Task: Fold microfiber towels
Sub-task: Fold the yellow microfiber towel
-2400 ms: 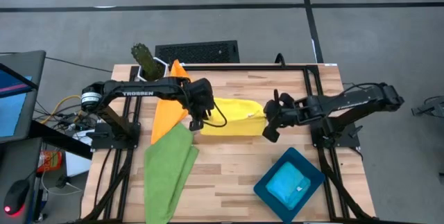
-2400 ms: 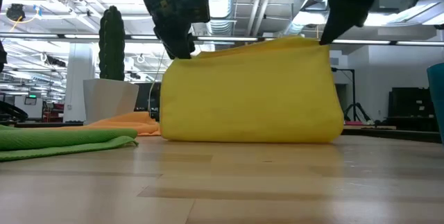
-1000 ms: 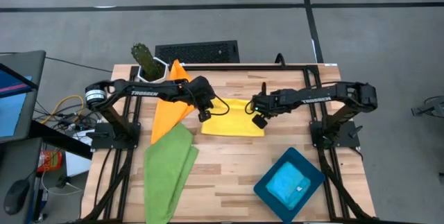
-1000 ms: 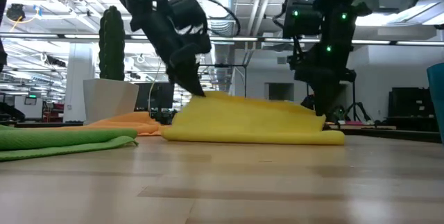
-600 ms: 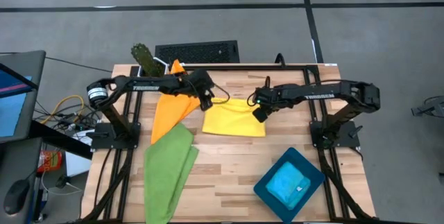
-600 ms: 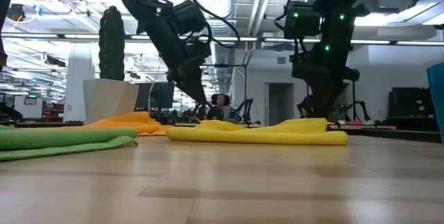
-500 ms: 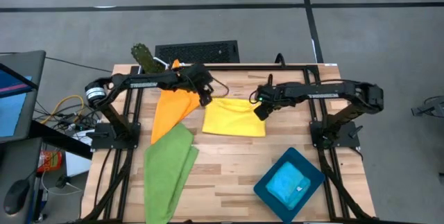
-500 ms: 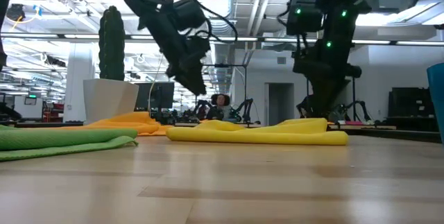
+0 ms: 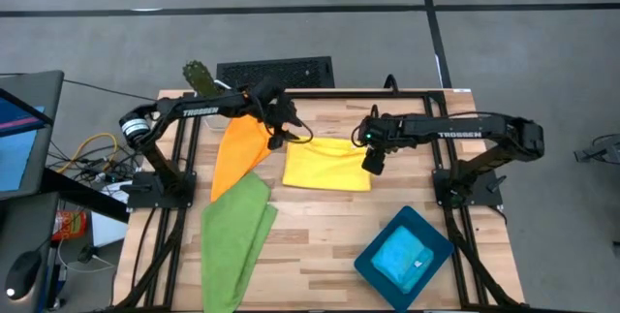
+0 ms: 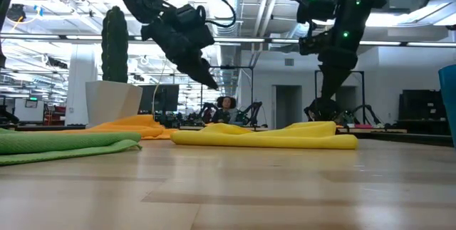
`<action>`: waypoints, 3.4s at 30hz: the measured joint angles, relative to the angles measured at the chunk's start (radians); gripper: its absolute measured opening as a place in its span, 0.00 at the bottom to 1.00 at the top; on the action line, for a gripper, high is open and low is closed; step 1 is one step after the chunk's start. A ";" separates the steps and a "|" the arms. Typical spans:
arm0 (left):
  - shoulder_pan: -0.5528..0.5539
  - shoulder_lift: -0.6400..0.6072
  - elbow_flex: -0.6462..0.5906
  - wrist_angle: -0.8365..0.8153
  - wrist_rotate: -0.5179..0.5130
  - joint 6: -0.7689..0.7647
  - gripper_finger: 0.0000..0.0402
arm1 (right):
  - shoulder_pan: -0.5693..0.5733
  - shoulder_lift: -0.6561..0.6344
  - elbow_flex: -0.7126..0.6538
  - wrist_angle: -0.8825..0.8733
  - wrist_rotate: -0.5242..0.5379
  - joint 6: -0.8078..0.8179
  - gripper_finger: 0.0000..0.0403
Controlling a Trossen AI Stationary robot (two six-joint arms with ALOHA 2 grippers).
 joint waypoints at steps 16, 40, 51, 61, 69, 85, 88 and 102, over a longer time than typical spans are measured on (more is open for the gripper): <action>-0.063 0.212 0.134 -0.056 -0.066 0.244 0.53 | 0.013 -0.002 0.001 0.011 -0.039 0.089 0.48; -0.082 0.379 0.358 -0.300 -0.167 0.404 0.33 | 0.013 -0.002 0.001 0.027 -0.039 0.097 0.48; -0.095 0.379 0.357 -0.380 -0.176 0.418 0.19 | 0.013 -0.002 0.002 0.033 -0.039 0.097 0.48; -0.106 0.378 0.415 -0.505 -0.213 0.277 0.02 | 0.014 -0.002 0.002 0.036 -0.039 0.097 0.48; -0.100 0.377 0.456 -0.502 -0.400 0.204 0.02 | 0.014 -0.002 0.002 0.037 -0.039 0.107 0.42; -0.076 0.377 0.459 -0.406 -0.481 0.136 0.24 | 0.013 -0.002 0.002 0.118 -0.039 0.079 0.48; -0.068 0.377 0.470 -0.423 -0.486 0.118 0.37 | 0.012 -0.001 0.002 0.181 -0.039 0.072 0.52; -0.051 0.244 0.471 -0.737 -0.250 -0.143 0.76 | 0.198 -0.001 0.002 0.208 -0.142 0.071 0.48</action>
